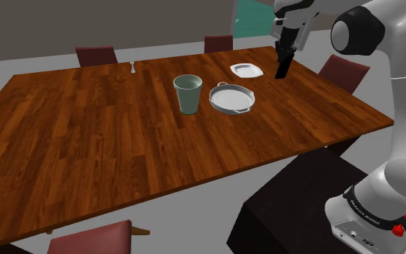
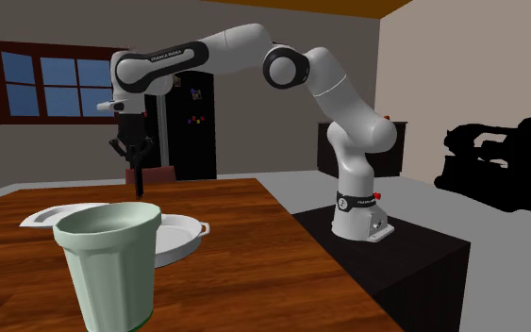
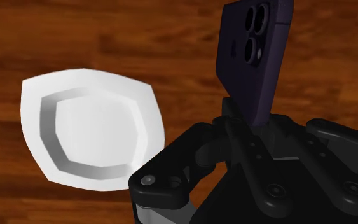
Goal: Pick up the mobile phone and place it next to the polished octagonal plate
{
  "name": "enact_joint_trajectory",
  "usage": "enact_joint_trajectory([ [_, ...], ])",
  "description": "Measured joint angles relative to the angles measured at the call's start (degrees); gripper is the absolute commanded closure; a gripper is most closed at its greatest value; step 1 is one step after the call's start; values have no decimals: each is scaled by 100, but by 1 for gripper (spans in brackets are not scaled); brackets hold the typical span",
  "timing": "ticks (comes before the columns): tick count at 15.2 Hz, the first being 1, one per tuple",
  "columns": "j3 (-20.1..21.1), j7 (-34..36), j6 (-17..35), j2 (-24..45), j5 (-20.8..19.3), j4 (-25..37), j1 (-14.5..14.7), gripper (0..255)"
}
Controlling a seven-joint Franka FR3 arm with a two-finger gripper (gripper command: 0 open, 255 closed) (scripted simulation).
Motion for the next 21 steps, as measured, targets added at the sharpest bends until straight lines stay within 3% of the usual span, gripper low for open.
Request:
enact_joint_trajectory([
  [7, 15, -14, 160, 33, 22, -133, 23, 255],
  [8, 16, -14, 161, 33, 22, -134, 23, 0],
  [14, 15, -14, 163, 32, 22, -135, 24, 0],
  [21, -37, 64, -453, -98, -60, 385, -43, 0],
])
